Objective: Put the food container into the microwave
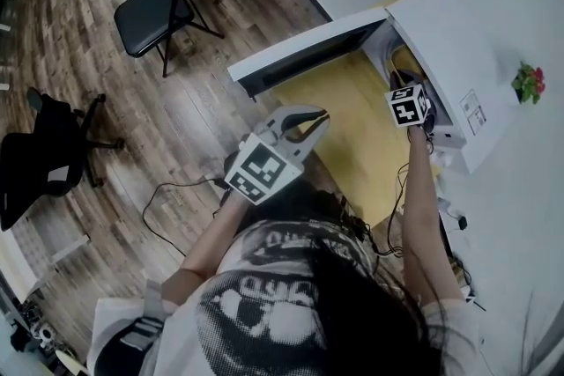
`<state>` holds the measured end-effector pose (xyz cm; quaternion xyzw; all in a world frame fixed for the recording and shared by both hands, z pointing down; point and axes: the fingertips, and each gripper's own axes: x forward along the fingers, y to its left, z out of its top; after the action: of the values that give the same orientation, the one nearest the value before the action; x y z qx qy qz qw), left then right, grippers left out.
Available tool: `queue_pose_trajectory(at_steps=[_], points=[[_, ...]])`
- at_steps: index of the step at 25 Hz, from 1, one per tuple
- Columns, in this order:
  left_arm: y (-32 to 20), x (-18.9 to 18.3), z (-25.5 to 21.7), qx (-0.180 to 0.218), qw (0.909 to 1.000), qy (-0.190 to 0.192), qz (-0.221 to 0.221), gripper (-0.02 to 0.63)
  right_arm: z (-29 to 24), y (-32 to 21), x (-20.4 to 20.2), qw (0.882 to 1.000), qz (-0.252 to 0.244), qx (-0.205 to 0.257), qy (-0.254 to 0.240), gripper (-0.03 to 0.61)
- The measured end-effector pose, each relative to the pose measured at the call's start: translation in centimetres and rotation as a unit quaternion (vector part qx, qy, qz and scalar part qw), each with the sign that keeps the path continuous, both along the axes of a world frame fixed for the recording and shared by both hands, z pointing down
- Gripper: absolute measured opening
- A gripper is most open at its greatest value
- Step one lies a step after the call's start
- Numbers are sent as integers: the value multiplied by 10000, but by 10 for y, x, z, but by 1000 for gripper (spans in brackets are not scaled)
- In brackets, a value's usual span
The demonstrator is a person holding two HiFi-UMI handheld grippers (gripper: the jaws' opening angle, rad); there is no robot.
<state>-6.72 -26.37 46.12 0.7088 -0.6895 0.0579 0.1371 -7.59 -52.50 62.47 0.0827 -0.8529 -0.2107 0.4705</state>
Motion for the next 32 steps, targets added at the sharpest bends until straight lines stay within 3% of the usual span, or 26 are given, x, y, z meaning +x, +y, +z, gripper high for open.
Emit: queue_pose_trajectory(at_steps=[4, 10, 17, 26, 32], points=[[5, 2, 0, -23, 10000, -11, 7, 15, -2, -1, -1, 9999, 119, -24, -25, 42], [13, 6, -1, -57, 10000, -35, 18, 15, -20, 17, -5, 9984, 83, -140, -538, 127], [14, 11, 0, -92, 9999, -51, -10, 15, -55, 69, 8, 9907, -128, -539, -1244, 126], [8, 25, 5, -104, 9997, -135, -157, 16, -55, 134, 50, 9782, -238, -1256, -1637, 112], [11, 37, 13, -333, 9993, -187, -7, 15, -55, 170, 66, 9694, -265, -1626, -1820, 106]])
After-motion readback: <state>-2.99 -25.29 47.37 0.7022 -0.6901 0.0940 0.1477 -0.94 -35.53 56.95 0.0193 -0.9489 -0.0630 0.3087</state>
